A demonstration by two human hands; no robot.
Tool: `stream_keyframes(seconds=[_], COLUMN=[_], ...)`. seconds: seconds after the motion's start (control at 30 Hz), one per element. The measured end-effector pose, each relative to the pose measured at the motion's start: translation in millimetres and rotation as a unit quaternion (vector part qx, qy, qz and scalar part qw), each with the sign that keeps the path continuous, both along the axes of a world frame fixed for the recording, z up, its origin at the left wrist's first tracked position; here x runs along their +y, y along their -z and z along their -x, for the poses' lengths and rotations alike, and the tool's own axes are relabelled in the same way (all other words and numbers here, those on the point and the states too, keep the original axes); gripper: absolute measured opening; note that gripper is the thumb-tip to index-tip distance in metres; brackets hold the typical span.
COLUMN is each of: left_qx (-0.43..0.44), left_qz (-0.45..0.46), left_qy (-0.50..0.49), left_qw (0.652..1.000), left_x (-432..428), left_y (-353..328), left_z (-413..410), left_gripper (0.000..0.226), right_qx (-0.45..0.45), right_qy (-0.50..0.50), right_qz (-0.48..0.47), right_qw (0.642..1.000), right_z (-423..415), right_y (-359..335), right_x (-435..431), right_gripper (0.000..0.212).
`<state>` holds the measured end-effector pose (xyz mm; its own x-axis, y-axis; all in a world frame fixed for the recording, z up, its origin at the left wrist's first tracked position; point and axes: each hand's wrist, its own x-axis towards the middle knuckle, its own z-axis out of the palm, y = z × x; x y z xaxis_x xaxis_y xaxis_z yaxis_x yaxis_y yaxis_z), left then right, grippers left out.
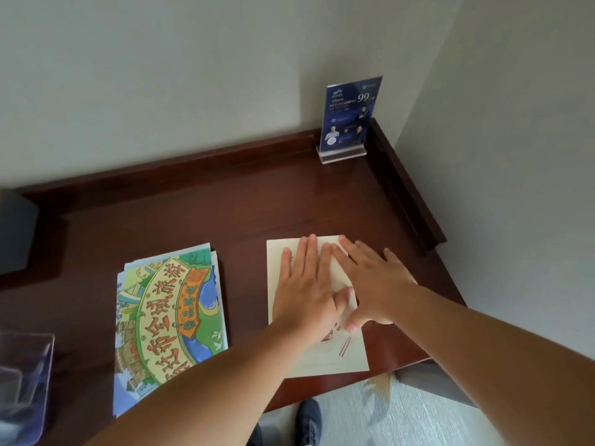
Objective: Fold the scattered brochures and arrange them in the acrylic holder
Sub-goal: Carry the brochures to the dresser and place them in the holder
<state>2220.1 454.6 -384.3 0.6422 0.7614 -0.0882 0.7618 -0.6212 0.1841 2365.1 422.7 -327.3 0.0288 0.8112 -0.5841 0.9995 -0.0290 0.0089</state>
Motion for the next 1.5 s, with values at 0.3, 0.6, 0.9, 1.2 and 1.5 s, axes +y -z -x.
stream_keyframes(seconds=[0.3, 0.6, 0.9, 1.2, 1.5], left_qx=[-0.005, -0.174, -0.037, -0.085, -0.396], left_qz=[0.037, 0.134, 0.109, 0.185, 0.251], left_qy=[0.077, -0.01, -0.395, -0.455, -0.536], left_qw=[0.996, 0.976, 0.912, 0.867, 0.702], left_x=[-61, -57, 21, 20, 28], left_y=[-2, -65, -82, -76, -93], left_z=[41, 81, 224, 235, 238], left_gripper=[0.07, 0.043, 0.046, 0.043, 0.002], right_qx=[-0.005, -0.035, 0.315, 0.398, 0.467], right_qy=[0.014, 0.073, 0.241, 0.384, 0.435], right_qz=[0.004, 0.008, -0.035, -0.03, -0.025], right_qw=[1.0, 0.997, 0.917, 0.833, 0.769], right_z=[3, 59, 202, 212, 208], right_y=[-2, -31, -37, -34, -43], right_x=[-1, 21, 32, 34, 32], right_gripper=[0.143, 0.112, 0.024, 0.012, 0.01])
